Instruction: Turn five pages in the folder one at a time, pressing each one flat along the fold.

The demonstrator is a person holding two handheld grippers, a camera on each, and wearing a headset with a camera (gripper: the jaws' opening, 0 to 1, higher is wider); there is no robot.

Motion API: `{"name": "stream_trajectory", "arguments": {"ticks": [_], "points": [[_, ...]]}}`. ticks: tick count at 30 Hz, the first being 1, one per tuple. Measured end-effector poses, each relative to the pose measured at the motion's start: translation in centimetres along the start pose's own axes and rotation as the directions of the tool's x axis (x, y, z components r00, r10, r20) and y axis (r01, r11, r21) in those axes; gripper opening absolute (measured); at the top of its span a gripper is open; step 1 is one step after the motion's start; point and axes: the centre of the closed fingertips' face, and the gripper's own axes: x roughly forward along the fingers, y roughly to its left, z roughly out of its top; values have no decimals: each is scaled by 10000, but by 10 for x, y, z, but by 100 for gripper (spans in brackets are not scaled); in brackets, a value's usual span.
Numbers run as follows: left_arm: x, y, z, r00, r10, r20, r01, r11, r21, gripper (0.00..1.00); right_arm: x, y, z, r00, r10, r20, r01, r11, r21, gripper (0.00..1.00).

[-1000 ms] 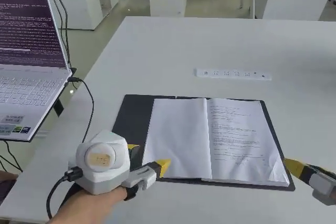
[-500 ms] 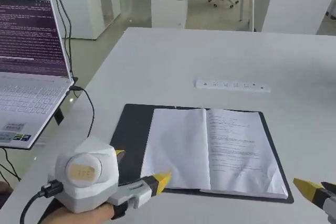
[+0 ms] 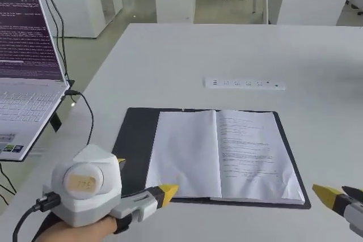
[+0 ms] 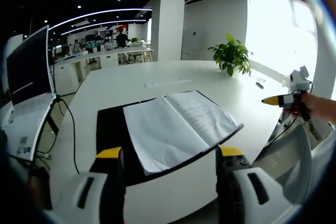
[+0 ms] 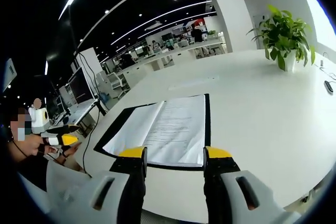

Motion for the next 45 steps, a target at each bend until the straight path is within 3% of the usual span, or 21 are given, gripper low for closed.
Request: {"name": "stream_trajectory", "arguments": {"ticks": [5,12,20,22,32,38,41,45], "points": [[9,-4,-3,9999,-8,-132,7,10000,-72,69,8,3,1,9999,145,-72,-146,9999,-28,41],[31,-22,-4,9979,-416,-503,423,9990,128,69,16,2,-3,9994,304,-191,-302,9995,121,42],[72,-62,-6,9874,-1329,-862,1393,9875,739,67,21,-4,-16,9983,317,-486,-300,9990,344,41],[83,-73,-11,9800,-1635,-1138,1740,9806,897,67,26,-7,-22,9974,339,-635,-316,9988,379,42],[135,-118,-20,9605,-2328,-1523,2523,9596,1242,62,31,-8,-39,9941,442,-992,-398,9981,460,41],[169,-144,-22,9590,-2515,-1305,2677,9552,1262,60,30,-8,-37,9943,468,-954,-419,9978,521,41],[183,-155,-21,9604,-2549,-1123,2701,9508,1519,59,30,-9,-37,9945,462,-941,-411,9976,550,41],[199,-168,-26,9600,-2532,-1195,2721,9443,1853,57,30,-10,-37,9943,435,-969,-380,9976,580,41]]}}
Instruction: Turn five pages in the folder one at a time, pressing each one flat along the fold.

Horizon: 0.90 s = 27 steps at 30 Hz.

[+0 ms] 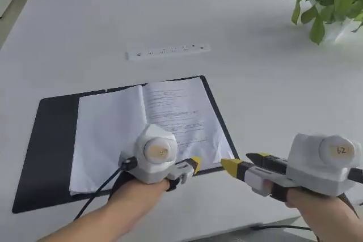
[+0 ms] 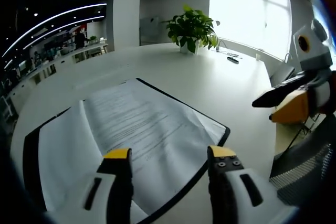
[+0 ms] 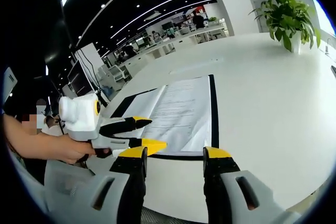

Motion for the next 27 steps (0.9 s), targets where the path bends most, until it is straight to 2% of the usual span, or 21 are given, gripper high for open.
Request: {"name": "stream_trajectory", "arguments": {"ticks": [6,10,11,13,20,24,27], "points": [[18,-4,0,9996,282,58,-284,9988,400,55,1,-3,-1,10000,-92,-19,92,10000,-21,41],[27,-1,-9,9978,622,-209,-613,9972,431,52,1,-4,-1,9999,-105,-29,105,9999,24,40],[27,-1,-8,9974,727,-8,-726,9959,536,52,2,-5,-1,10000,-85,-31,85,10000,34,40],[27,-2,-9,9973,738,46,-739,9958,539,51,2,-6,-2,9999,-106,-49,106,9999,44,40],[26,-1,-10,9960,565,685,-593,9975,396,47,4,-8,-4,9998,-94,-158,96,9999,131,40],[26,-1,-9,9945,529,908,-571,9974,441,45,5,-8,-4,9998,-76,-175,79,9998,155,40],[26,-7,-9,9938,289,1077,-355,9976,602,39,6,-9,-4,9998,-74,-180,78,9998,181,40]]}}
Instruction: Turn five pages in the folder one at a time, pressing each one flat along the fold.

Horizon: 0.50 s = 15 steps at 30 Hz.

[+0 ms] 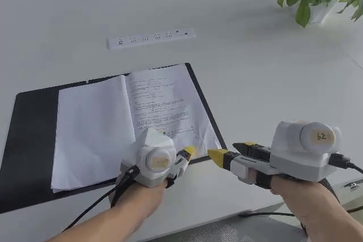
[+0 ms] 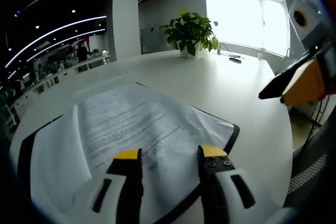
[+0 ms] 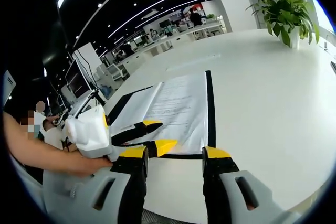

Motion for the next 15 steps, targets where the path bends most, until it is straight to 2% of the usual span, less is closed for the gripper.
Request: {"name": "stream_trajectory", "arguments": {"ticks": [3,6,12,13,14,15], "points": [[-1,-1,-2,9999,77,102,-76,10000,-37,36,1,0,0,10000,16,-20,-16,10000,-17,40],[-1,3,-2,9993,232,299,-230,9997,-82,32,2,2,0,10000,54,-36,-55,10000,-50,40],[-1,4,-1,9984,234,513,-226,9996,-160,31,4,3,-1,9999,71,-126,-72,9999,-80,40],[0,7,-1,9979,377,518,-370,9992,-142,27,4,3,-1,9999,76,-145,-77,9999,-73,40],[-1,17,-2,9953,855,445,-847,9962,-196,20,5,3,-1,9998,74,-158,-75,9999,-72,40],[0,21,-2,9956,831,440,-829,9965,-52,12,5,2,0,9998,70,-161,-72,9999,-87,40]]}}
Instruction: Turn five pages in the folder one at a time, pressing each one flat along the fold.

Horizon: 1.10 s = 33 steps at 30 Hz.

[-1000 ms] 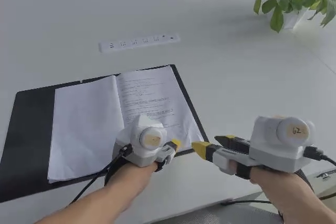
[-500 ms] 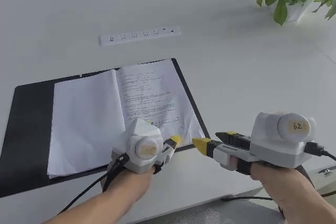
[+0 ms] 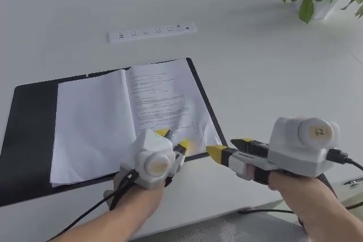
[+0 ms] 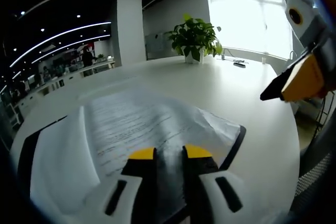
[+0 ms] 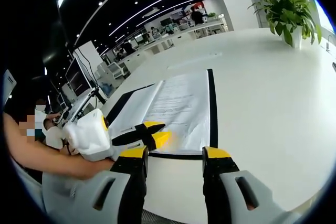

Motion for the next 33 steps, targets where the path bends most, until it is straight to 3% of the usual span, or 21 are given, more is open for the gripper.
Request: {"name": "stream_trajectory", "arguments": {"ticks": [2,14,20,21,23,26,30,33], "points": [[-1,-2,0,9999,-102,19,102,9996,274,11,1,0,1,10000,9,1,-9,10000,25,40],[-1,2,-1,9999,30,-165,-29,10000,82,7,27,-1,2,9997,172,-187,-174,9998,-90,35],[0,2,-1,9998,65,-185,-66,10000,-12,7,42,-13,-4,9984,-55,-556,74,9994,331,32],[0,2,-1,9998,66,-188,-66,10000,-23,7,44,-14,-3,9991,-30,-423,48,9991,421,30],[-1,2,-1,9998,71,-187,-71,10000,-41,7,46,-21,-5,9981,-278,-553,317,9969,713,30],[-1,2,-1,9998,89,-182,-90,9999,-58,7,49,-21,-4,9991,-72,-419,127,9914,1301,24],[-1,2,-1,9998,99,-176,-101,9999,-93,7,49,-25,-2,9989,-289,-358,336,9896,1401,10],[-1,2,0,9998,105,-171,-107,9999,-117,7,49,-29,-1,9987,-435,-274,472,9867,1558,7]]}}
